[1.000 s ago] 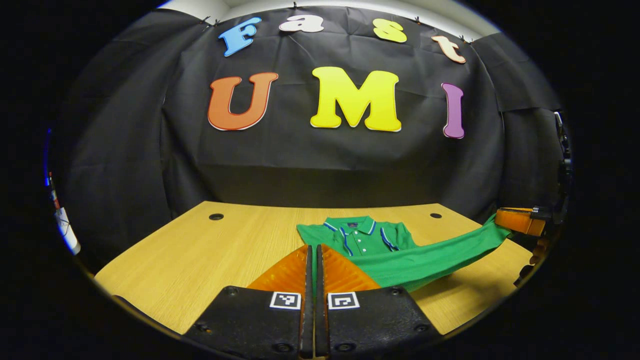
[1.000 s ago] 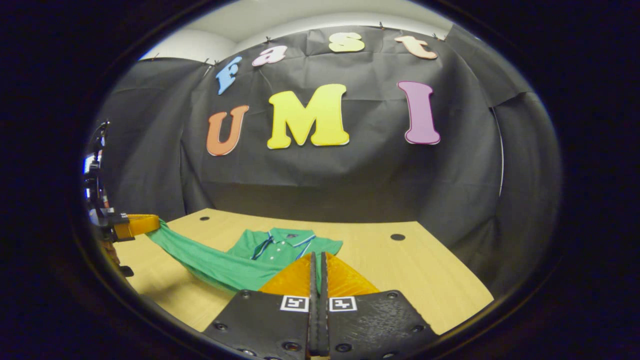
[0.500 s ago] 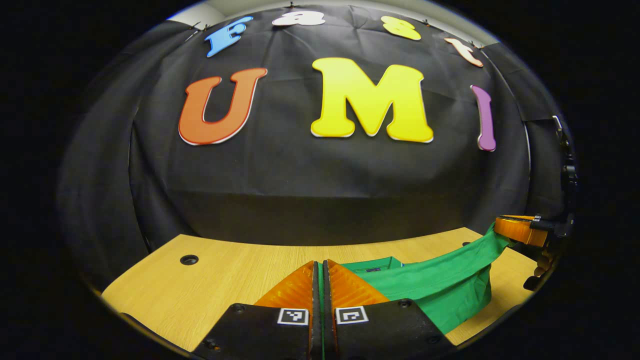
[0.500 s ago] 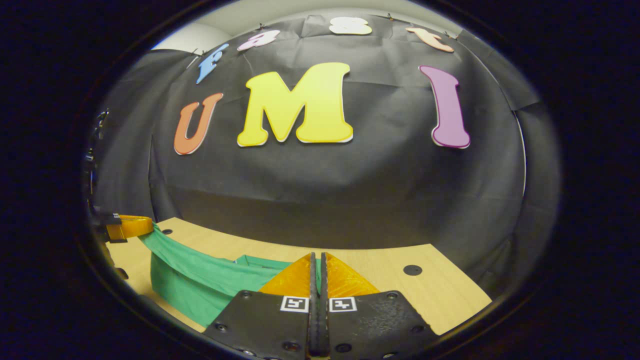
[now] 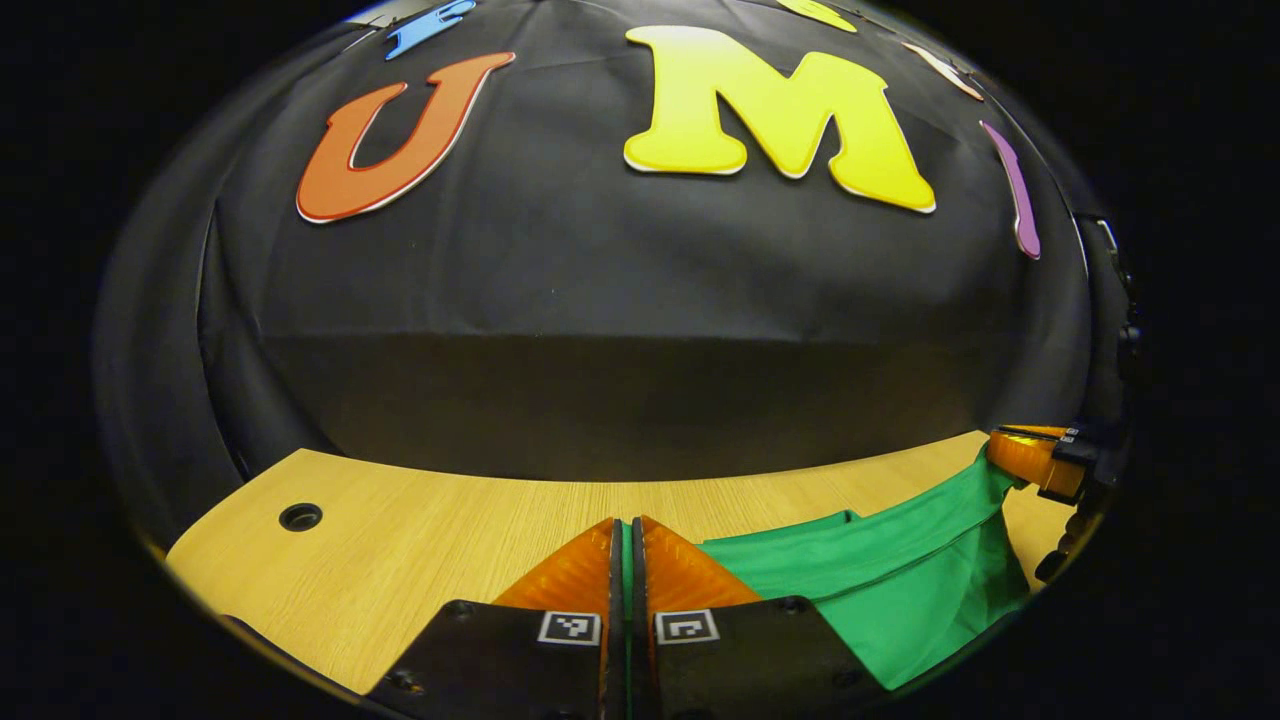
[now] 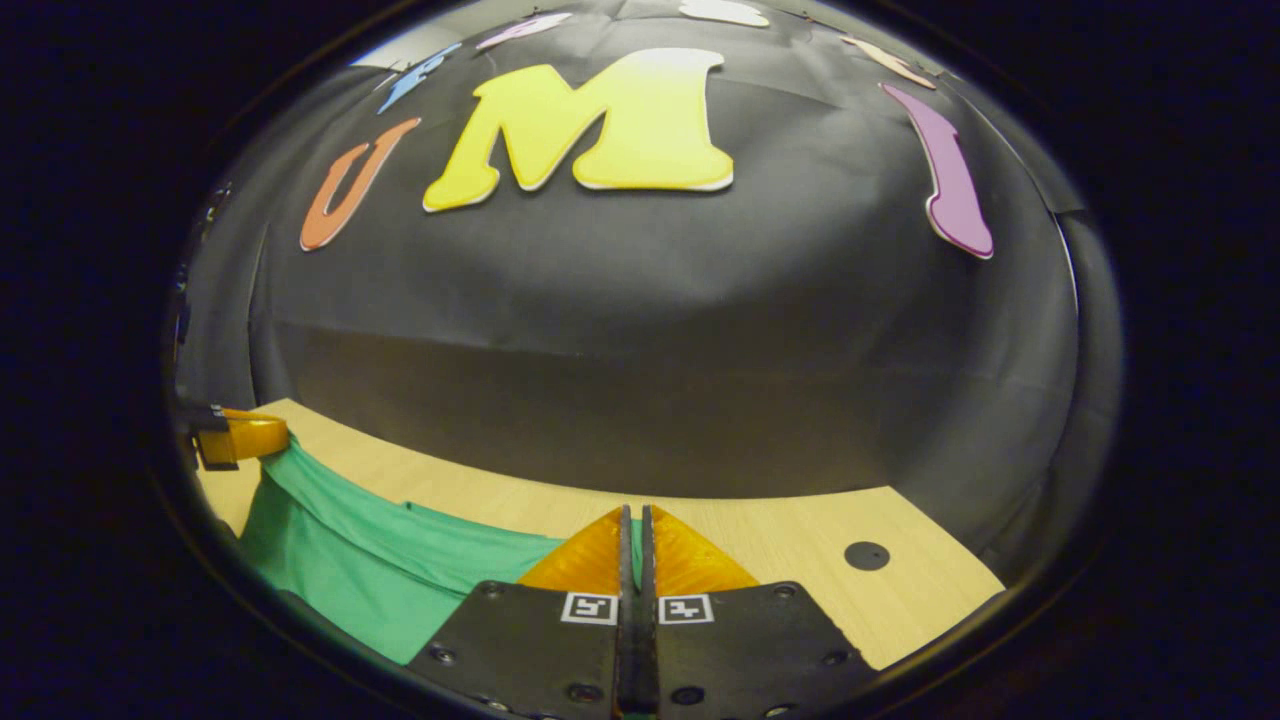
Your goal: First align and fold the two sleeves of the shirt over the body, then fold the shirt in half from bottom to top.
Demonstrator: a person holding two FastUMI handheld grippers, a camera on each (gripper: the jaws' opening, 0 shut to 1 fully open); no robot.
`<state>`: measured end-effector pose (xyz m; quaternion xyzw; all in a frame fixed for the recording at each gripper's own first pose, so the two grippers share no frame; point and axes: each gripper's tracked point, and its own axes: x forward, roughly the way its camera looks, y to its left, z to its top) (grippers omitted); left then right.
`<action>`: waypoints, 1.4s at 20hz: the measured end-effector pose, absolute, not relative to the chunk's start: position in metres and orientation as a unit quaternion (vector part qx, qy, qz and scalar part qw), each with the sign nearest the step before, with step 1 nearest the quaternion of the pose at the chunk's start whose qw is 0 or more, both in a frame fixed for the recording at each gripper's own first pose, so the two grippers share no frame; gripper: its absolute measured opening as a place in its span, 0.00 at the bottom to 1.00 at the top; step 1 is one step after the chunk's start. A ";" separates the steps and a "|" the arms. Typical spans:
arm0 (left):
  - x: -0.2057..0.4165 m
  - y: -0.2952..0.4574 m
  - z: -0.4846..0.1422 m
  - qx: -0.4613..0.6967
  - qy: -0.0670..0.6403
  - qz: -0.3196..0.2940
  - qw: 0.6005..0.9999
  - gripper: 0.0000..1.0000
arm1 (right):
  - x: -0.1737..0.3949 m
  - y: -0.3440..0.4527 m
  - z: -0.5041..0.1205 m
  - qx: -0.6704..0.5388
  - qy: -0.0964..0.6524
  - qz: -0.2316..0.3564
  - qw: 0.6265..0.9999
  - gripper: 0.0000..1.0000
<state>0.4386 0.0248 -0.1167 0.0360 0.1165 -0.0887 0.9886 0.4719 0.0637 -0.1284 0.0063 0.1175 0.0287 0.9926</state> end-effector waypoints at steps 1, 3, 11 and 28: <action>0.443 0.030 -0.122 0.045 0.117 -0.082 0.989 0.08 | 0.475 0.064 -0.139 0.006 0.120 0.029 0.992 0.00; 0.449 0.031 -0.134 0.045 0.120 -0.087 0.988 0.09 | 0.481 0.066 -0.155 -0.011 0.125 0.035 0.991 0.00; 0.459 0.037 -0.161 0.051 0.139 -0.072 0.986 1.00 | 0.486 0.054 -0.174 0.036 0.137 0.032 0.989 0.69; 0.318 0.116 -0.127 0.009 0.044 0.021 0.999 1.00 | 0.342 0.042 -0.101 -0.022 0.023 -0.015 0.999 0.95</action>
